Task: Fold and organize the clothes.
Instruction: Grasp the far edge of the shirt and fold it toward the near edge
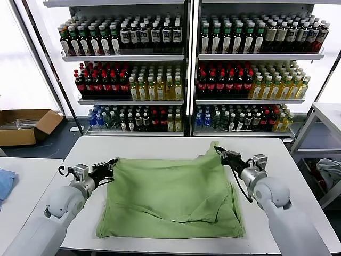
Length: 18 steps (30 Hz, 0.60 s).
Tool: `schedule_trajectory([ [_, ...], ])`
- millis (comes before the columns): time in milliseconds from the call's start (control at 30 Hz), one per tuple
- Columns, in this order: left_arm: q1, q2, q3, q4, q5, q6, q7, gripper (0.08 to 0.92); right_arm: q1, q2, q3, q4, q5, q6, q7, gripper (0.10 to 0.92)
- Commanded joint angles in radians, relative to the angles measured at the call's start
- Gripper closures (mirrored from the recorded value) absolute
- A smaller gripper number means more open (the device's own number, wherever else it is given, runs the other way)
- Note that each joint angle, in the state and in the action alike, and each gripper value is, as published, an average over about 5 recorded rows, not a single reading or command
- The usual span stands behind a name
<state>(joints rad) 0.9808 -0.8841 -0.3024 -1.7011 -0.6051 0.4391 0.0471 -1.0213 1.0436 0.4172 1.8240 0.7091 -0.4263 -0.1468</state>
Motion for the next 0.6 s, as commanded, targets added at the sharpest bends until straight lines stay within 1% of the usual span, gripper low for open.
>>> schedule_trajectory([
  [33, 0.245, 0.034, -0.149, -0.220, 0.013, -0.025, -0.014, 0.912, -0.384, -0.029, 0.218, 0.296, 0.021, 0.014, 0.004, 0.919],
  [167, 0.381, 0.046, -0.182, -0.305, 0.021, -0.017, -0.015, 0.912, -0.529, -0.021, 0.257, 0.323, -0.021, 0.048, -0.013, 0.919],
  [233, 0.462, 0.044, -0.194, -0.350, 0.041, -0.013, -0.014, 0.912, -0.582, -0.008, 0.265, 0.325, -0.049, 0.060, -0.018, 0.919],
  [333, 0.552, 0.035, -0.206, -0.392, 0.081, -0.010, -0.011, 0.912, -0.642, 0.016, 0.271, 0.324, -0.084, 0.074, -0.018, 0.919],
  [433, 0.596, 0.032, -0.217, -0.399, 0.141, -0.004, -0.003, 0.912, -0.693, 0.033, 0.271, 0.328, -0.108, 0.080, 0.000, 0.919],
  [600, 0.621, 0.044, -0.228, -0.387, 0.222, 0.013, 0.019, 0.911, -0.743, 0.054, 0.265, 0.336, -0.128, 0.093, 0.047, 0.919],
])
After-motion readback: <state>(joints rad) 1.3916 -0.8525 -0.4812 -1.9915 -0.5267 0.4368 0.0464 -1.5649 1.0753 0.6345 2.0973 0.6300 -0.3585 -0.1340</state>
